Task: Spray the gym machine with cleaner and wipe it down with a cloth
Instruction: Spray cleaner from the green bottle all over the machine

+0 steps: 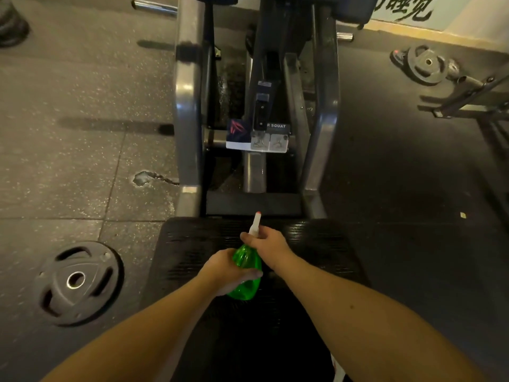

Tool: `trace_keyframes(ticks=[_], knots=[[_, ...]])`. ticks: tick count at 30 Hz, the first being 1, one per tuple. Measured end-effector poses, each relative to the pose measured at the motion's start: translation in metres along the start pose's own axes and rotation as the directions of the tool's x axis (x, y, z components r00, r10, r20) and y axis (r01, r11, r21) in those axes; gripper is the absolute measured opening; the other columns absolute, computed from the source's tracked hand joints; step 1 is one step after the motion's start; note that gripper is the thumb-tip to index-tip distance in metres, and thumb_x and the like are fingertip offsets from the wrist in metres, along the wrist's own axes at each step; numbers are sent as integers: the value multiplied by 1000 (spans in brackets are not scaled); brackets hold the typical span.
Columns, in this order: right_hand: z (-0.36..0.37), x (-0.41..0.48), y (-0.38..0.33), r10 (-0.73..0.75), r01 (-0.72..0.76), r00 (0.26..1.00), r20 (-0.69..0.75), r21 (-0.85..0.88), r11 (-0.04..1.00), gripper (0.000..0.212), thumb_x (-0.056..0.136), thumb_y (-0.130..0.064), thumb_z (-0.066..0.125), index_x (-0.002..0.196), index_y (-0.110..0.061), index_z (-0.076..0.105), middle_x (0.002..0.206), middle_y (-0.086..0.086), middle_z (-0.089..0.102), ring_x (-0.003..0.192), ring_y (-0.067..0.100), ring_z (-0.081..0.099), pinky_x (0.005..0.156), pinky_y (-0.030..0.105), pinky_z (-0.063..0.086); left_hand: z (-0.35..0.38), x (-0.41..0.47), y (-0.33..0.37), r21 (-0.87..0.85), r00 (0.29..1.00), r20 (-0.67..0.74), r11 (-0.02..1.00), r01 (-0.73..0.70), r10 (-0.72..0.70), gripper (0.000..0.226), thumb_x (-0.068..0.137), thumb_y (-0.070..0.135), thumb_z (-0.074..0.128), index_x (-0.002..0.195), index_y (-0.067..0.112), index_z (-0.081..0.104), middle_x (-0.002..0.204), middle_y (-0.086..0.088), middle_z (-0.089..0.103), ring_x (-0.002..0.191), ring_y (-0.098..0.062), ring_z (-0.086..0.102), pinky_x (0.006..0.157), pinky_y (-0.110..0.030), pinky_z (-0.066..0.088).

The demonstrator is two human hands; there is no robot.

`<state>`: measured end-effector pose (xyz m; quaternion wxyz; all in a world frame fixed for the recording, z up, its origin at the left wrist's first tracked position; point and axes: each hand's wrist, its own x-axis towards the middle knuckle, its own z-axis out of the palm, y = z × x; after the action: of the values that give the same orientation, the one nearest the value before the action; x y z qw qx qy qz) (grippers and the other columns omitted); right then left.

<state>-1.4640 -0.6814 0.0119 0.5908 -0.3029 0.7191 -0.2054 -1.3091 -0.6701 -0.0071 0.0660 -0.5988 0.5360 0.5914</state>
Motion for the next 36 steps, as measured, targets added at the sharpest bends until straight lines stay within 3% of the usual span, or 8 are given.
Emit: trace_keyframes(ticks=[6,14,17,22,27,31,33,36], knots=[[27,28,11,-6,6,1000,22,-19,1000,60,94,-37,75,145,-11,55,124,0,65,107,13,60,77,20,46,-1,28,-32,-46,998,-51,999,29,-31,58,69,56,89,115,27,67,99,7,73,92,-12,69,86,-32,57],[35,99,10,-16,16,1000,-11,-47,999,50,96,-35,72,137,-9,61,120,2,67,98,12,62,69,15,44,-13,105,-42,-55,996,-75,998,33,-37,70,63,62,87,118,25,65,100,4,72,91,-15,69,89,-41,59],[31,139,8,-21,21,999,-44,-22,1000,42,97,-34,71,131,-11,63,106,-2,65,84,4,58,65,15,42,-18,150,-38,-23,994,-105,1000,-1,-2,73,67,62,86,123,23,64,103,4,70,94,-15,67,88,-37,57],[29,186,25,-63,64,994,-94,9,998,41,95,-33,73,126,-7,68,111,6,70,98,18,67,70,22,48,-18,196,-43,-16,990,-136,1000,-22,19,79,68,53,90,133,21,59,113,2,68,105,-19,66,97,-40,55],[42,164,70,5,-1,999,-50,73,997,45,90,-30,80,127,-10,66,115,4,71,105,19,68,89,29,52,7,173,-69,73,994,-98,996,47,-40,83,60,53,94,129,20,61,112,3,68,103,-18,65,93,-35,53],[45,125,99,80,-79,997,-2,117,990,47,91,-34,78,132,-15,65,116,-1,71,103,12,66,79,23,48,33,135,-86,59,995,-21,994,94,-93,75,60,56,93,121,26,60,108,5,69,99,-15,66,88,-32,53],[44,107,110,94,-96,995,21,109,989,48,92,-35,76,134,-15,64,116,-3,70,102,11,64,82,23,47,48,115,-92,6,992,-1,992,123,-123,71,63,54,92,120,28,60,107,8,69,100,-14,66,88,-32,52],[48,79,121,106,-112,992,67,85,990,52,94,-34,75,140,-16,61,122,-3,68,106,9,62,87,23,44,72,81,-97,-115,985,-2,979,170,-172,81,48,61,90,116,29,61,105,7,72,98,-14,69,92,-40,58]])
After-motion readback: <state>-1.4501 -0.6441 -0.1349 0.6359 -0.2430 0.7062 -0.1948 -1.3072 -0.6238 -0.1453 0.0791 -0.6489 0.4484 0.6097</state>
